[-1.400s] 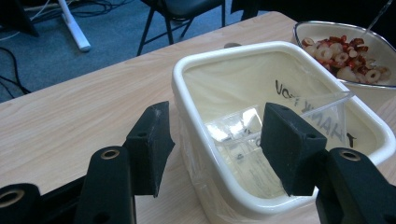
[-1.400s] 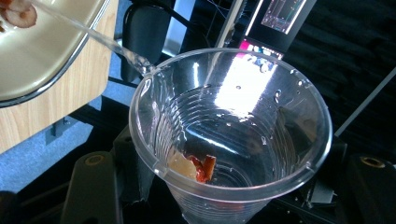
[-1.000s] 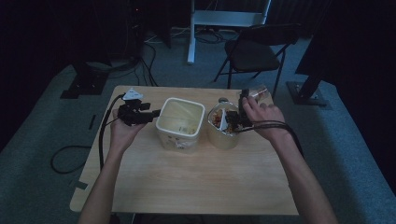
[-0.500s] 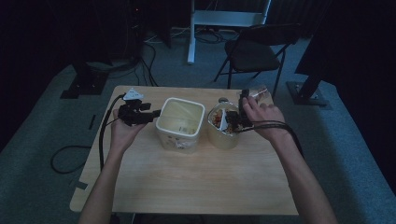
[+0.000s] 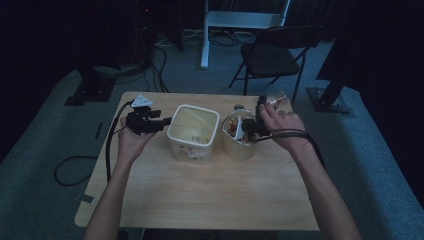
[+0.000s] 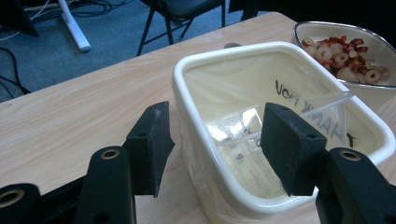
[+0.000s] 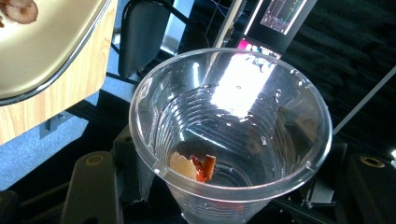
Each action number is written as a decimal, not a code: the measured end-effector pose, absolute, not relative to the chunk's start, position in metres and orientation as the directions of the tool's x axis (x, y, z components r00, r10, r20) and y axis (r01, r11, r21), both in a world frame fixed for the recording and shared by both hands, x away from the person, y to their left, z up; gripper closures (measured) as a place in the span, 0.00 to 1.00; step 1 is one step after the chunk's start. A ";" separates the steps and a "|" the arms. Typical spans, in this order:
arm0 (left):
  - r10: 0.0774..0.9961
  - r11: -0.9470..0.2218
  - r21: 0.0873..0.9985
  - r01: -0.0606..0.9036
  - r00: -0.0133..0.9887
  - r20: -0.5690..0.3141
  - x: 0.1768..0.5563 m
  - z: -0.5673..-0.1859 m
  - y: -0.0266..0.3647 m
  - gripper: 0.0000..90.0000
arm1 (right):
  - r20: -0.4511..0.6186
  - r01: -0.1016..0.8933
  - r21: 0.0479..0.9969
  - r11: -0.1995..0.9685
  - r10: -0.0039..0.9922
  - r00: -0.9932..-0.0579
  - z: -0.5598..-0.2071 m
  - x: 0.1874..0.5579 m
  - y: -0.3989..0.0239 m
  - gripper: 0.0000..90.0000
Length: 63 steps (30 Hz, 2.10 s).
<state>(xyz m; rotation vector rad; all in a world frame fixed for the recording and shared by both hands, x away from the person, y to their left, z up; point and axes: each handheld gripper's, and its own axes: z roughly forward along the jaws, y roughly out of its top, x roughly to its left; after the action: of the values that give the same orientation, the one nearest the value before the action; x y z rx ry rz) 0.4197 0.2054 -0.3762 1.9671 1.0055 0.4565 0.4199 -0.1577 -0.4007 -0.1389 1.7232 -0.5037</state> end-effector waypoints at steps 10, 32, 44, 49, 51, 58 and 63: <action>0.791 -0.309 0.822 0.479 0.609 -0.058 0.421 -0.377 0.206 0.49 | -0.901 0.181 -0.409 0.894 -0.365 -0.233 -0.403 0.421 -0.158 0.38; 0.794 -0.308 0.822 0.479 0.605 -0.056 0.421 -0.377 0.207 0.49 | -0.919 0.163 -0.356 0.920 -0.314 -0.240 -0.397 0.417 -0.153 0.38; 0.794 -0.312 0.819 0.481 0.605 -0.053 0.421 -0.377 0.207 0.49 | -0.923 0.157 -0.342 0.926 -0.301 -0.240 -0.400 0.417 -0.155 0.38; 0.793 -0.312 0.820 0.480 0.607 -0.053 0.421 -0.377 0.208 0.49 | -0.925 0.160 -0.325 0.932 -0.279 -0.257 -0.398 0.418 -0.157 0.37; 0.793 -0.312 0.820 0.479 0.606 -0.052 0.421 -0.377 0.208 0.49 | -0.943 0.162 -0.235 0.958 -0.184 -0.278 -0.391 0.419 -0.160 0.37; 0.792 -0.310 0.821 0.479 0.608 -0.056 0.421 -0.378 0.206 0.49 | -0.951 0.137 -0.035 0.990 0.009 -0.309 -0.375 0.413 -0.163 0.37; 0.788 -0.311 0.822 0.478 0.613 -0.058 0.421 -0.378 0.203 0.49 | -0.926 0.151 0.142 0.978 0.185 -0.329 -0.367 0.412 -0.170 0.37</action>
<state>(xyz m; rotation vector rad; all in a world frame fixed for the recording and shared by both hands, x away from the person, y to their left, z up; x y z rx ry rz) 0.4210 0.2032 -0.3783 1.9705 1.0009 0.4519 0.4118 -0.1703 -0.3666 0.2418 1.9135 0.0349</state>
